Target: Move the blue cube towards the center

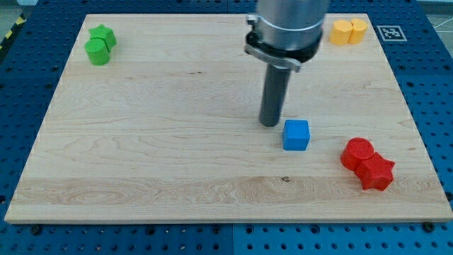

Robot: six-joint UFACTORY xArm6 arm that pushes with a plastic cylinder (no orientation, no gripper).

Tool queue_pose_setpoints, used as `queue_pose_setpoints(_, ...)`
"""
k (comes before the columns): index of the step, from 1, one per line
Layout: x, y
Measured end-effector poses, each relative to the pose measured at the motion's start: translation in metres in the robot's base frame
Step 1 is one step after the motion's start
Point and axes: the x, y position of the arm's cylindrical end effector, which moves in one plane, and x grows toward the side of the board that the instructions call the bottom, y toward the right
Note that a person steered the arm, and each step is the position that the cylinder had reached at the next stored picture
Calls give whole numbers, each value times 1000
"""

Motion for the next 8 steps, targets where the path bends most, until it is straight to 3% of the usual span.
queue_pose_setpoints(3, 17, -30)
queue_pose_setpoints(5, 124, -51)
queue_pose_setpoints(8, 110, 13)
